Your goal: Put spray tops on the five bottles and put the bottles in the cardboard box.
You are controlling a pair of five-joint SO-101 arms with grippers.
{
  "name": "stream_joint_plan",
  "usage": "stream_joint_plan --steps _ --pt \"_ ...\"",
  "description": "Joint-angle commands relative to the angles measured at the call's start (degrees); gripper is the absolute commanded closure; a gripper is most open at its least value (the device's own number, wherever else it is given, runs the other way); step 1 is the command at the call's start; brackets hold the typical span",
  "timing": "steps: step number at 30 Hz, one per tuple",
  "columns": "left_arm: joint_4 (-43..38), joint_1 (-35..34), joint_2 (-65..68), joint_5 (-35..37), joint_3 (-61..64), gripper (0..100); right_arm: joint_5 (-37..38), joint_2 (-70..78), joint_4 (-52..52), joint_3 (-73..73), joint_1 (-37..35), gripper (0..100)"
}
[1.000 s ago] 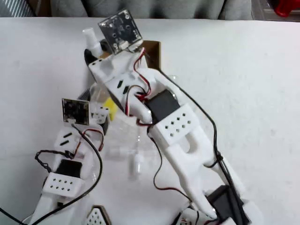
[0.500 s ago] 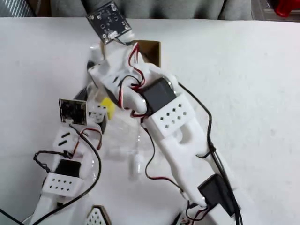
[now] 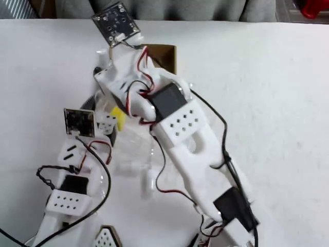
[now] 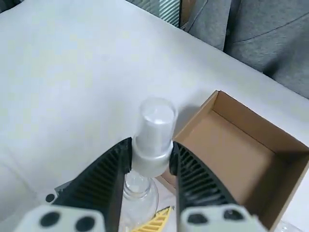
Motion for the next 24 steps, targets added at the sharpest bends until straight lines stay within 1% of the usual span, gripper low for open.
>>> stream_joint_plan --steps 1,7,18,24 --pt "-1.85 -0.84 0.13 0.88 -2.9 98 -0.44 1.45 -2.86 -2.37 -0.13 98.2" --pt "-1.85 -0.92 0.13 0.88 -2.9 98 -0.44 2.07 -2.68 -2.55 -0.22 98.3" --pt "-1.93 -1.27 0.13 0.88 -2.9 98 0.18 0.92 3.38 -2.73 -2.77 98.3" --pt "-1.93 -1.27 0.13 0.88 -2.9 98 0.26 1.27 3.56 -2.73 -2.59 98.1"
